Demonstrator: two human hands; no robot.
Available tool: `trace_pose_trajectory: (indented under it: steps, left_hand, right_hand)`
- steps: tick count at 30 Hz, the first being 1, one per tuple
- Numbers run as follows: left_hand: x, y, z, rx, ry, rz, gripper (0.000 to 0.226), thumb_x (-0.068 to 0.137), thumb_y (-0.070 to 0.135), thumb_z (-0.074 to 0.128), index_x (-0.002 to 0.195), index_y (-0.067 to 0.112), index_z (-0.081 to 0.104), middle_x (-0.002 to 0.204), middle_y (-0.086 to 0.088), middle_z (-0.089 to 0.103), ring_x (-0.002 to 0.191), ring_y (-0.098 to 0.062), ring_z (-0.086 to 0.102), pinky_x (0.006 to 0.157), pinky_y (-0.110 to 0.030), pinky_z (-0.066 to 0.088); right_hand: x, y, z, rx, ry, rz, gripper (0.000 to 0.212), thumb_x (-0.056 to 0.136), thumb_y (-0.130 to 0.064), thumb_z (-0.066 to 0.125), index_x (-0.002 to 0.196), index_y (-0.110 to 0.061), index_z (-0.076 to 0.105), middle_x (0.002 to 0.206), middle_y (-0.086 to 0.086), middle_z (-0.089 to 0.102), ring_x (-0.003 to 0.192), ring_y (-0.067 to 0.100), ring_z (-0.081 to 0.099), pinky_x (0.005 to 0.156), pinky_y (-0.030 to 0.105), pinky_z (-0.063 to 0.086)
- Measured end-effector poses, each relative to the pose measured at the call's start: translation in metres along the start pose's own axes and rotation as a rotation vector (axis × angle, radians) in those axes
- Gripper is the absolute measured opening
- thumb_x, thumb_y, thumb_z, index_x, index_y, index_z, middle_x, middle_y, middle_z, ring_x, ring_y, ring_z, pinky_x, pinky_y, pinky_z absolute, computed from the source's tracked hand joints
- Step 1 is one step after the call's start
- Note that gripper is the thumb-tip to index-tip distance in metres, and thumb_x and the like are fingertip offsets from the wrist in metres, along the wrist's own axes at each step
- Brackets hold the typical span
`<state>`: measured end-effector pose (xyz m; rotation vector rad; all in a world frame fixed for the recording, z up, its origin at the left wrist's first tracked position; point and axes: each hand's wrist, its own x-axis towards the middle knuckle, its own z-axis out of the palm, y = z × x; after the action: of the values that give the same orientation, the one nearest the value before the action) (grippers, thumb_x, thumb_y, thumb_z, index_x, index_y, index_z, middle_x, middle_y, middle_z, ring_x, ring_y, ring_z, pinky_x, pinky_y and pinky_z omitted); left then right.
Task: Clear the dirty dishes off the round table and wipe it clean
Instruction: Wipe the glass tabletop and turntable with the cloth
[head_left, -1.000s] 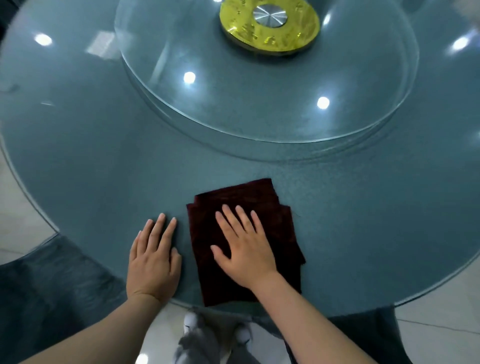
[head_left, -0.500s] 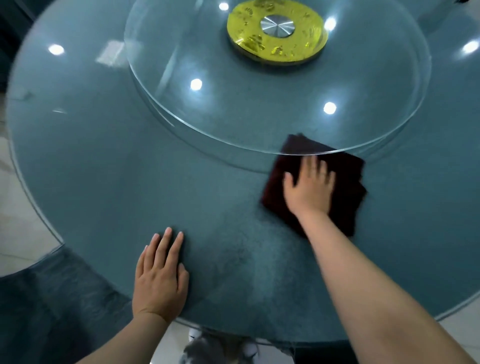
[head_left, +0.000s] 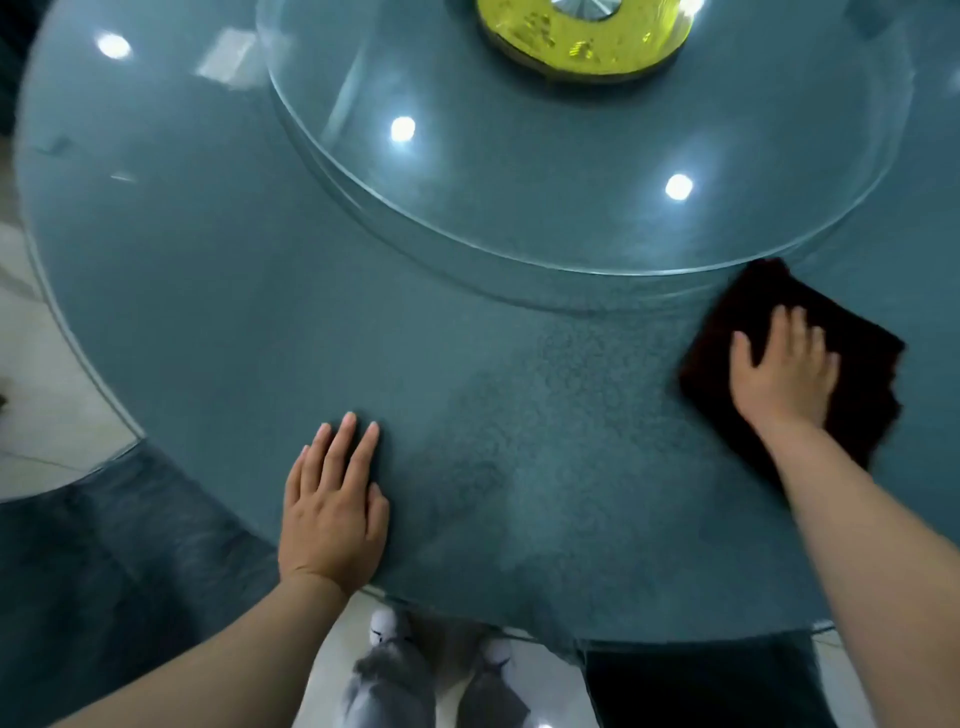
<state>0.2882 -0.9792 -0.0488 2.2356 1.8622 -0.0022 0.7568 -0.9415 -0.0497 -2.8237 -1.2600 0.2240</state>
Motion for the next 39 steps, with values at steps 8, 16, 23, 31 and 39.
trace_pose_trajectory:
  steps: [8, 16, 23, 31, 39]
  left_hand:
    - [0.002, -0.003, 0.001, -0.007, -0.004, 0.008, 0.061, 0.089, 0.032, 0.033, 0.148, 0.019, 0.037, 0.156, -0.007, 0.032, 0.144, -0.027, 0.024, 0.119, -0.040, 0.012]
    - [0.003, -0.008, 0.002, -0.018, -0.051, 0.047, 0.063, 0.089, 0.036, 0.031, 0.150, 0.019, 0.033, 0.157, -0.007, 0.029, 0.146, -0.030, 0.022, 0.118, -0.044, 0.010]
    - [0.002, -0.009, -0.008, -0.114, -0.093, 0.085, 0.064, 0.088, 0.037, 0.037, 0.149, 0.016, 0.034, 0.158, -0.009, 0.027, 0.147, -0.030, 0.019, 0.118, -0.043, 0.009]
    - [0.009, -0.069, -0.040, -0.642, -0.216, 0.277, 0.060, 0.083, 0.029, 0.041, 0.142, 0.015, 0.044, 0.149, 0.008, 0.035, 0.145, -0.016, 0.023, 0.121, -0.037, 0.015]
    - [0.006, -0.189, -0.052, -0.235, -0.073, 0.045, 0.062, 0.096, 0.024, 0.050, 0.152, 0.010, 0.025, 0.162, -0.004, 0.014, 0.150, -0.018, 0.004, 0.123, -0.037, 0.005]
  right_hand:
    - [-0.029, -0.129, 0.020, 0.032, -0.021, -0.128, 0.071, 0.097, -0.049, 0.034, 0.154, -0.010, 0.019, 0.162, 0.010, 0.016, 0.148, 0.033, 0.015, 0.119, 0.054, 0.008]
    - [-0.124, -0.350, 0.046, -0.097, -0.178, -0.741, 0.072, 0.097, -0.056, 0.025, 0.156, -0.017, 0.012, 0.164, 0.003, 0.007, 0.150, 0.026, 0.005, 0.121, 0.049, 0.001]
    - [-0.137, -0.207, 0.033, -0.049, -0.132, -0.374, 0.075, 0.091, -0.060, 0.017, 0.155, -0.019, 0.021, 0.162, 0.003, 0.019, 0.149, 0.026, 0.017, 0.121, 0.047, 0.010]
    - [-0.260, -0.025, 0.018, -0.012, -0.110, 0.289, 0.082, 0.091, -0.060, 0.014, 0.154, -0.010, 0.017, 0.162, 0.011, 0.014, 0.148, 0.032, 0.014, 0.119, 0.052, 0.013]
    - [-0.302, -0.200, 0.050, -0.014, -0.109, -0.208, 0.073, 0.089, -0.049, 0.032, 0.148, -0.005, 0.038, 0.154, 0.018, 0.034, 0.138, 0.041, 0.034, 0.112, 0.056, 0.027]
